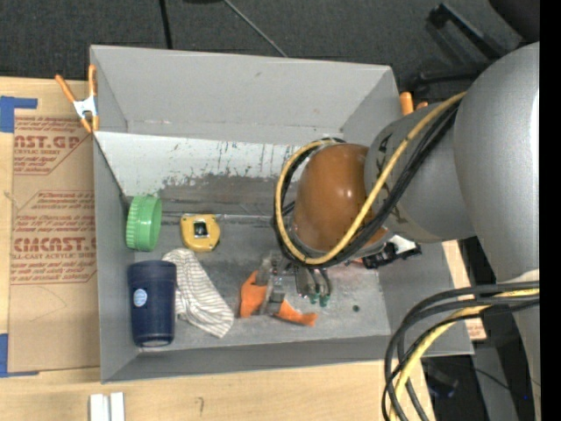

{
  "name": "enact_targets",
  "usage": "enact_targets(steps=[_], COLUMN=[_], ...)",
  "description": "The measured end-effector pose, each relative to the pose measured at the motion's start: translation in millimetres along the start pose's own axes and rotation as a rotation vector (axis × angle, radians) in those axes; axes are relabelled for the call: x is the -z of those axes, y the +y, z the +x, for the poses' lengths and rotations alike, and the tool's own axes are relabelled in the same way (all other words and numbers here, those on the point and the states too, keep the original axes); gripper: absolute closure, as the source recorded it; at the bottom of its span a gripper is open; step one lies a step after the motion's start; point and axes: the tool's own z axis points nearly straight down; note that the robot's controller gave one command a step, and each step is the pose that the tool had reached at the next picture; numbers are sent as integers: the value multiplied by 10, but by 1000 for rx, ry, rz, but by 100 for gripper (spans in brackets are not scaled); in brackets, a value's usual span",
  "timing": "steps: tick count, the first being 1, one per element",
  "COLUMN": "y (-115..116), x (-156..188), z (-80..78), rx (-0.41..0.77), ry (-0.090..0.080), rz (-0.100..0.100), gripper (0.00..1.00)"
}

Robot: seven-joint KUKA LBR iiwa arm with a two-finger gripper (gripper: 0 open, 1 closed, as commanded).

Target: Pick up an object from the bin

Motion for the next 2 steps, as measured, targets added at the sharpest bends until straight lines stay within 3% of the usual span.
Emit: enact_targets(steps=[1,2], y=[0,19], x=[0,2010], z=[0,-78], rx=[0,53], ry=[0,-8], rz=[0,0], gripper=[100,100])
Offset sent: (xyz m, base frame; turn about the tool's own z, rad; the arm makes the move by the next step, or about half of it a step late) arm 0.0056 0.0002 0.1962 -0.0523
